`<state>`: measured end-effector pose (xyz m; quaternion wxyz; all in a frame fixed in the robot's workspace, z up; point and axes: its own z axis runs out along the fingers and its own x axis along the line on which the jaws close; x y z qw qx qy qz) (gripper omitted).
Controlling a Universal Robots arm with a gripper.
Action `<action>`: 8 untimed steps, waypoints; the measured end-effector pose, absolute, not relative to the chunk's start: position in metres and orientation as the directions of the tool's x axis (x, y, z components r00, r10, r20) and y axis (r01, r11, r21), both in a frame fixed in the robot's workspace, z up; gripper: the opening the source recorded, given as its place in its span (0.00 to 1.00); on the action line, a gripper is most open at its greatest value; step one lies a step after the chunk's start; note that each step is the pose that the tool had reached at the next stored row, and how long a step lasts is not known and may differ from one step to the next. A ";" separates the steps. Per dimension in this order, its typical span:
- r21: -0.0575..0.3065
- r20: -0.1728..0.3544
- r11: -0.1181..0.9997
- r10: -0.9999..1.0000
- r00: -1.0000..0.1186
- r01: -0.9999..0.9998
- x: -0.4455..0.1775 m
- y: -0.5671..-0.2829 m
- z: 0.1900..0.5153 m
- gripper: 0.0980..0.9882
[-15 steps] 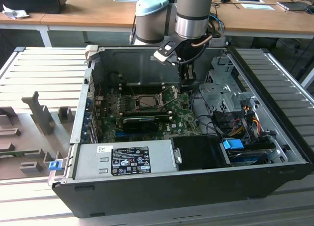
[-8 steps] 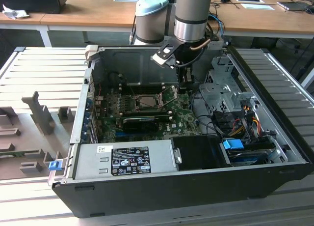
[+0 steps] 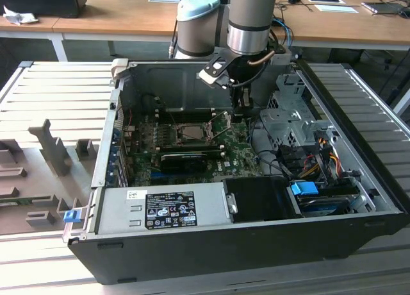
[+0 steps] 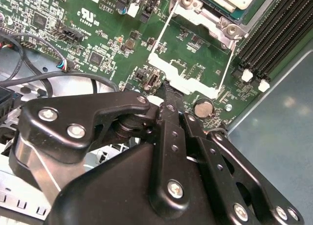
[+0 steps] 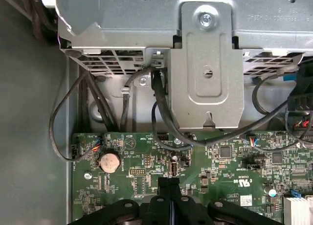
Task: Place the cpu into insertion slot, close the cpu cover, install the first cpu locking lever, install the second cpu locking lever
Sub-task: 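Close the cpu cover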
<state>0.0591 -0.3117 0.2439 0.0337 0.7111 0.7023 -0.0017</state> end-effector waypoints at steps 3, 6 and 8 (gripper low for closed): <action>0.045 -0.050 -0.011 0.999 0.014 0.999 0.054 -0.312 0.244 0.01; 0.045 -0.050 -0.011 0.999 0.014 0.999 0.050 -0.312 0.244 0.01; 0.045 -0.050 -0.011 0.999 0.013 0.999 0.047 -0.312 0.244 0.01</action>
